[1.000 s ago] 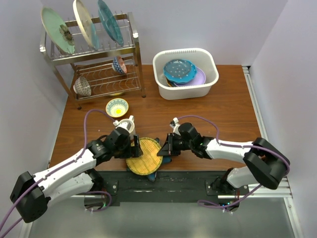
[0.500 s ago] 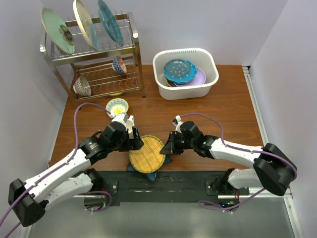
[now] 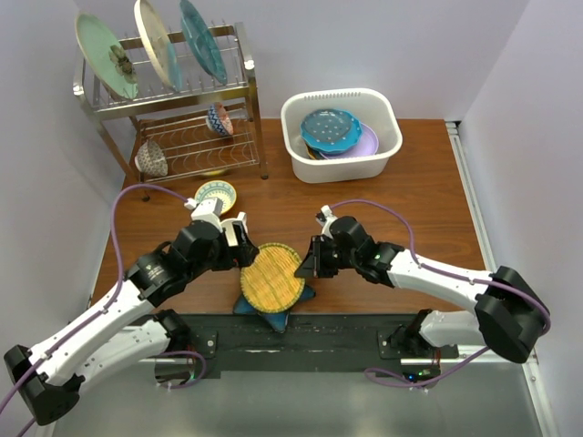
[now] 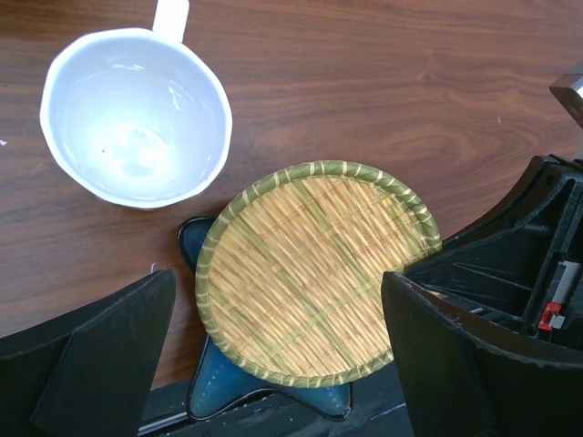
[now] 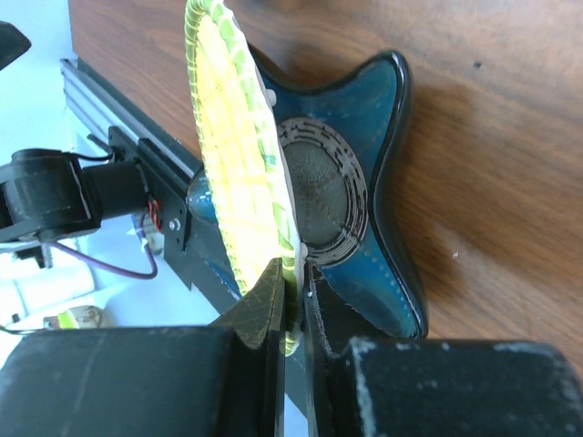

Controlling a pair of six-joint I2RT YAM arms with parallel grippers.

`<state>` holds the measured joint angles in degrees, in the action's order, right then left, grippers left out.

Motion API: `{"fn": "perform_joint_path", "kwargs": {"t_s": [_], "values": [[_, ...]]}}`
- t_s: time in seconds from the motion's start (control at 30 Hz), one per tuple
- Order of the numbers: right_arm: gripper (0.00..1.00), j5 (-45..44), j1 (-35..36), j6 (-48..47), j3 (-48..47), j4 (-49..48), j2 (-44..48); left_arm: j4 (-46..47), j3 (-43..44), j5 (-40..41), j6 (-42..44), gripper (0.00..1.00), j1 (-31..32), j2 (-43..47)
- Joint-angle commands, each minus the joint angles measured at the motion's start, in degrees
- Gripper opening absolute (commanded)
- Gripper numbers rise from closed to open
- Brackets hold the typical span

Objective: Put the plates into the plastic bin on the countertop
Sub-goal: Pick up the plate from the corner of the board.

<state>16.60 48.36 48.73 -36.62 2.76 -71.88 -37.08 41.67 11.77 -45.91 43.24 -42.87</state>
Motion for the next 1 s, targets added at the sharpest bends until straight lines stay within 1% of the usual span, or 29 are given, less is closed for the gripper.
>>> {"fn": "perform_joint_path", "kwargs": {"t_s": [0.0,0.5,0.7,0.97], "values": [[0.0,-1.7,-0.3,-2.6,-4.9,0.7,1.9,0.0,3.6,2.6,0.9,1.0,0.2,0.6],[0.0,-3.2,-3.1,-6.5,-10.7,6.3,0.8,-1.9,2.5,4.1,0.7,1.0,0.3,2.4],[0.0,-3.4,-6.4,-7.5,-12.6,8.8,0.2,-1.0,2.1,3.3,1.4,1.0,0.2,2.0],[0.0,-0.3,-12.3,-8.7,-14.4,8.7,-1.1,0.2,1.5,2.1,1.8,1.0,0.3,0.3]]}}
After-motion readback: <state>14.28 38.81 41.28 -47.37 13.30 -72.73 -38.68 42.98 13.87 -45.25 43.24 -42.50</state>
